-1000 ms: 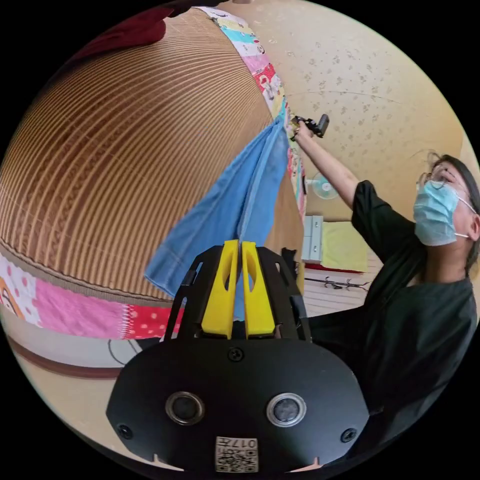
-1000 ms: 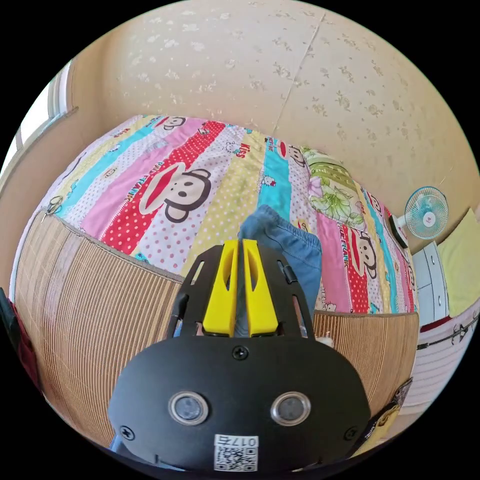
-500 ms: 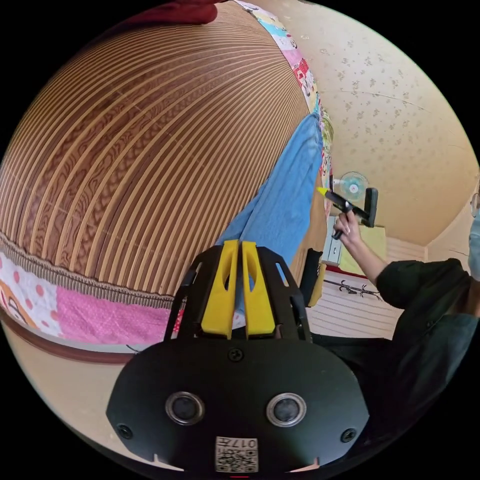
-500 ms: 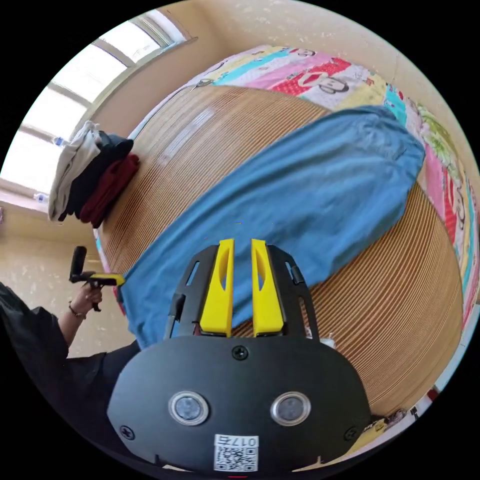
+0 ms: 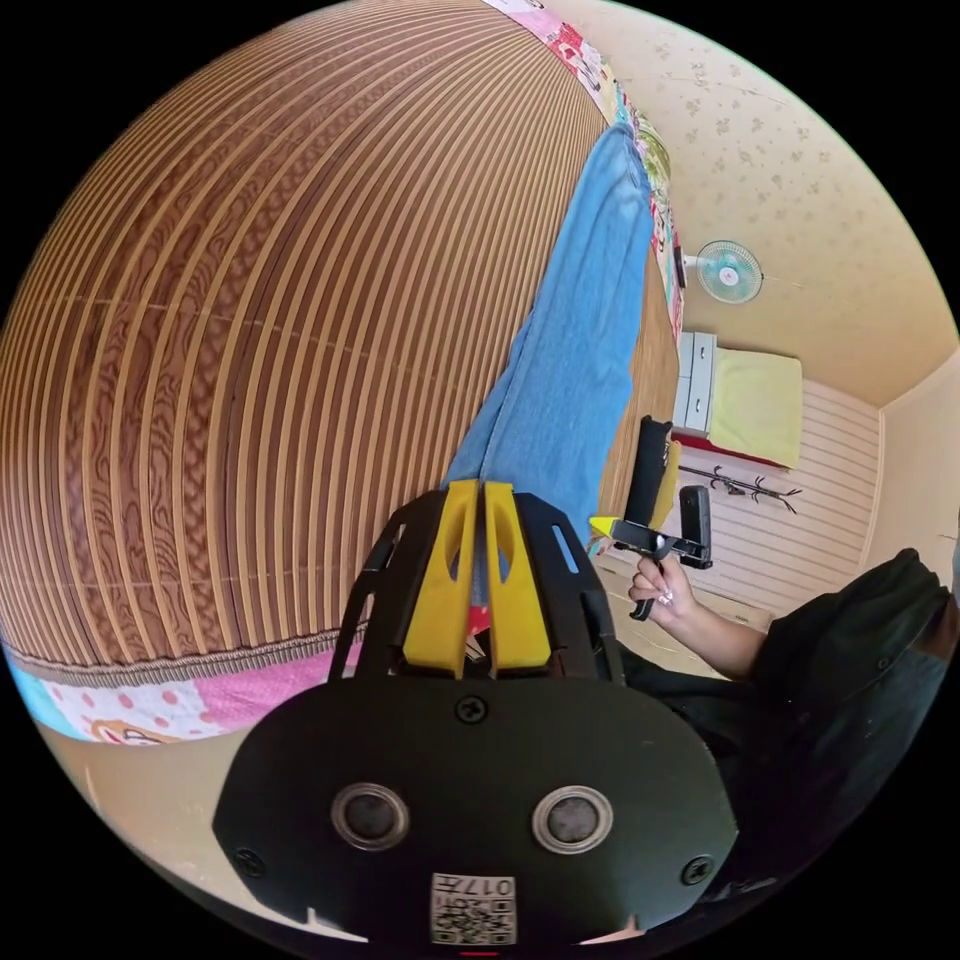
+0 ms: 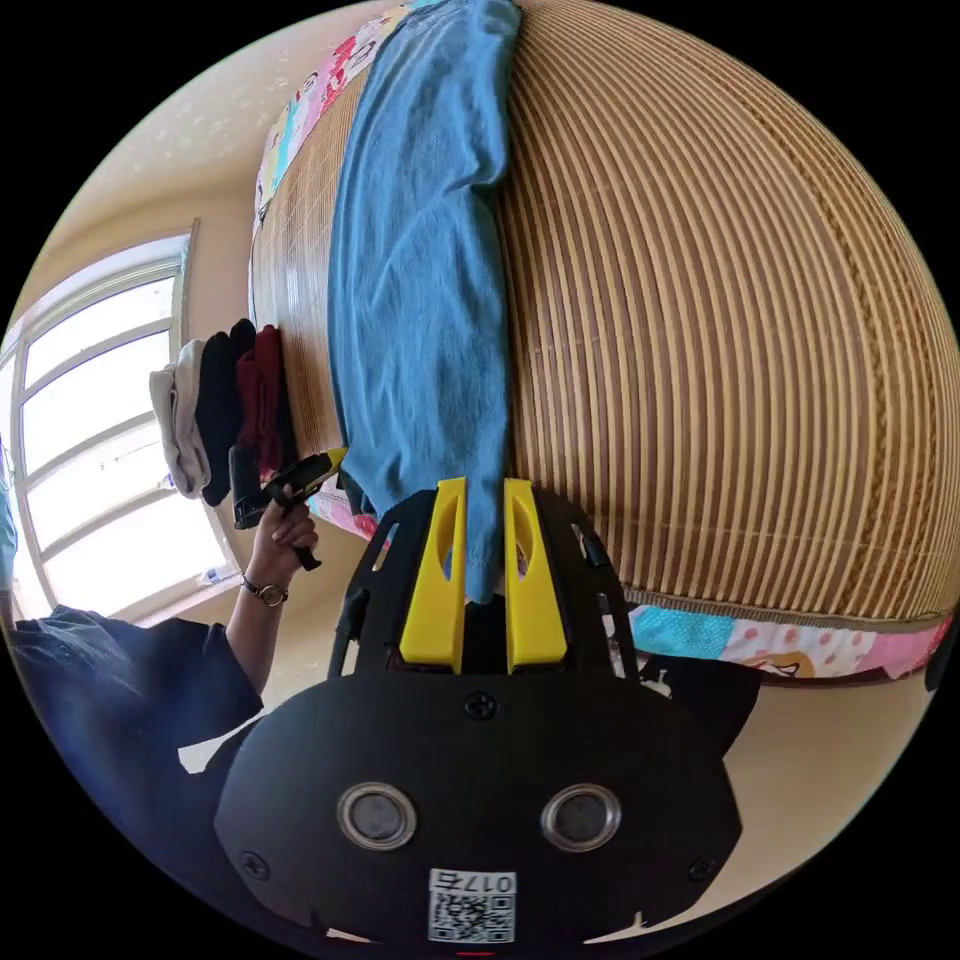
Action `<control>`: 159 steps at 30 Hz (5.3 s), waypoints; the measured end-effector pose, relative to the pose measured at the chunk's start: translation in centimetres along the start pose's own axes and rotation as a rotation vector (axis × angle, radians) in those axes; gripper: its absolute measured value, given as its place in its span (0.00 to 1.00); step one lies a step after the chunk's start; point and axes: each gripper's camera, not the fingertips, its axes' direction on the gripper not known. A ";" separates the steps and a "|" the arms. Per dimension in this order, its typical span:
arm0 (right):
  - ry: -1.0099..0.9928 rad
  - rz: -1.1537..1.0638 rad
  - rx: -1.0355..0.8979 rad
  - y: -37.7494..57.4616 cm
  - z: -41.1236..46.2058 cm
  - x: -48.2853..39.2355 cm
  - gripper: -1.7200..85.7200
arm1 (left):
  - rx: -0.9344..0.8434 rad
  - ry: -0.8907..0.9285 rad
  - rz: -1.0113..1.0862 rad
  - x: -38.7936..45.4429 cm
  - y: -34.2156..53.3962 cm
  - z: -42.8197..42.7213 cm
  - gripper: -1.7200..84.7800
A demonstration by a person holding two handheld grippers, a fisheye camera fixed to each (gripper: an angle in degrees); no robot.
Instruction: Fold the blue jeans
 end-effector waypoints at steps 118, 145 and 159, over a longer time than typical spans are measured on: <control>-0.644 -0.584 0.262 13.3 -38.8 5.1 0.03 | 0.104 0.540 0.686 21.6 -3.9 2.6 0.01; 0.029 -0.819 0.353 6.8 -52.1 -21.5 0.03 | 0.218 0.236 0.699 45.6 -14.0 -8.9 0.01; 0.158 -0.551 0.218 -0.1 -32.2 -5.7 0.04 | 0.075 0.015 0.371 28.0 -14.3 10.9 0.01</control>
